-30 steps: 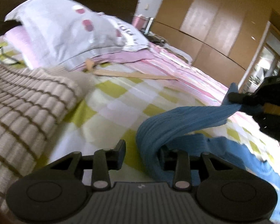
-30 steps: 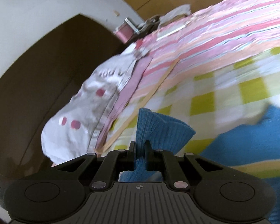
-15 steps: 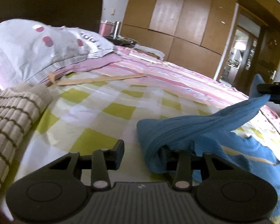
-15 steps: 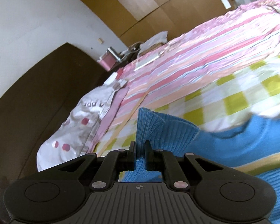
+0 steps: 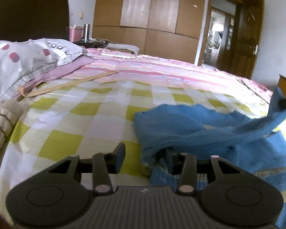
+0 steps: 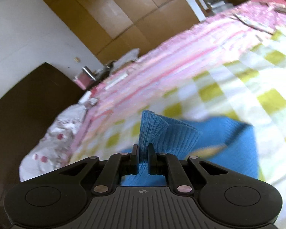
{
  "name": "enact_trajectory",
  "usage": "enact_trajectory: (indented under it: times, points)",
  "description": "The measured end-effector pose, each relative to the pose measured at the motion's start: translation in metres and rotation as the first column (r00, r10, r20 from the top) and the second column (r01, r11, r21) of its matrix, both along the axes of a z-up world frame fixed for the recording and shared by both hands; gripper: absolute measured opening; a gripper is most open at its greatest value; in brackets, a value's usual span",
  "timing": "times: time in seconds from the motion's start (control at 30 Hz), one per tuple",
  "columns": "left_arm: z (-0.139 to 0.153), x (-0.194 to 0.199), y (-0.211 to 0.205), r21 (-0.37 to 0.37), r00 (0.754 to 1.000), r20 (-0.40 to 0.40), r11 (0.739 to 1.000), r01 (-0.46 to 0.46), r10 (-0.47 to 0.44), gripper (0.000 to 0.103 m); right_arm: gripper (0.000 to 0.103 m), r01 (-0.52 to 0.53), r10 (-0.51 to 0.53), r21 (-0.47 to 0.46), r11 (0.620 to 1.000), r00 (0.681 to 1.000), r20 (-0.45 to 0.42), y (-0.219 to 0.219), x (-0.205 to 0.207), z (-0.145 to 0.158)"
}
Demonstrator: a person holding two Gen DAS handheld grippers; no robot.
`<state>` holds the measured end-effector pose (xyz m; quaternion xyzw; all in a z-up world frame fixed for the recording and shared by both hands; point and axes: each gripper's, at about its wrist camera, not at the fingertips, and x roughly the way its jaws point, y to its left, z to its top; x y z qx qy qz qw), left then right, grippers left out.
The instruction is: Fold small clothes
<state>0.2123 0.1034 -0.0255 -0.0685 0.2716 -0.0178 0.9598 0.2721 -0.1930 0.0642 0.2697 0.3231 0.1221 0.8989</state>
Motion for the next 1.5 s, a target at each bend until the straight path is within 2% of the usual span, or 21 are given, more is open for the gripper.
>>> enact_trajectory:
  times: [0.1, 0.2, 0.4, 0.63, 0.77, 0.87, 0.9, 1.0, 1.17, 1.23, 1.3, 1.37, 1.5]
  points:
    - [-0.001, -0.001, -0.001, 0.006, 1.000, -0.004, 1.000, 0.007, -0.007, 0.048, 0.009, 0.029, -0.030, -0.034, 0.999, 0.999, -0.016, -0.007, -0.007, -0.015]
    - [-0.001, -0.001, -0.001, 0.001, 1.000, -0.013, 1.000, 0.016, -0.016, 0.049, 0.009, 0.066, -0.066, -0.015, 0.998, 0.998, -0.015, -0.020, -0.019, -0.030]
    - [-0.004, 0.001, 0.000, 0.001, 0.999, -0.035, 1.000, 0.020, -0.020, 0.049, 0.011, 0.055, -0.059, -0.052, 0.997, 0.995, -0.078, -0.023, -0.033, -0.056]
    - [-0.004, 0.002, -0.001, 0.009, 0.999, -0.041, 1.000, 0.028, -0.027, 0.049, 0.022, 0.090, -0.093, -0.034, 0.995, 0.992, -0.089, -0.035, -0.040, -0.062]
    - [-0.003, 0.003, 0.000, 0.007, 0.999, -0.038, 0.999, 0.032, -0.031, 0.049, 0.024, 0.113, -0.114, -0.008, 0.994, 0.989, -0.092, -0.041, -0.037, -0.063]
    - [-0.003, 0.003, 0.000, 0.007, 0.999, -0.038, 0.999, 0.032, -0.032, 0.049, 0.019, 0.150, -0.144, 0.036, 0.988, 0.982, -0.122, -0.045, -0.030, -0.070]
    - [-0.003, 0.003, 0.000, 0.006, 0.999, -0.036, 0.999, 0.031, -0.031, 0.049, 0.011, 0.165, -0.158, 0.047, 0.985, 0.979, -0.131, -0.046, -0.029, -0.072]
    - [0.002, 0.000, 0.000, -0.008, 1.000, -0.005, 1.000, 0.028, -0.028, 0.049, 0.009, 0.181, -0.174, 0.065, 0.981, 0.979, -0.106, -0.047, -0.031, -0.066]
    - [0.011, -0.007, 0.001, -0.034, 0.998, 0.040, 0.998, 0.057, -0.056, 0.050, 0.008, 0.190, -0.191, 0.046, 0.981, 0.981, 0.019, -0.052, -0.048, -0.047]
    - [0.008, -0.005, -0.001, -0.020, 0.997, 0.018, 0.997, 0.074, -0.074, 0.050, 0.008, 0.208, -0.208, 0.011, 0.978, 0.978, 0.010, -0.055, -0.046, -0.052]
    - [0.004, 0.000, -0.003, 0.002, 0.991, -0.041, 0.992, 0.125, -0.124, 0.050, 0.008, 0.220, -0.221, -0.056, 0.974, 0.975, -0.028, -0.054, -0.044, -0.062]
    - [0.002, 0.001, -0.001, -0.014, 0.982, -0.079, 0.985, 0.173, -0.173, 0.050, 0.008, 0.215, -0.219, -0.072, 0.974, 0.974, -0.060, -0.053, -0.045, -0.070]
    - [0.016, -0.004, 0.013, -0.072, 0.988, -0.027, 0.986, 0.153, -0.155, 0.050, 0.014, 0.184, -0.192, -0.106, 0.977, 0.979, -0.064, -0.049, -0.051, -0.070]
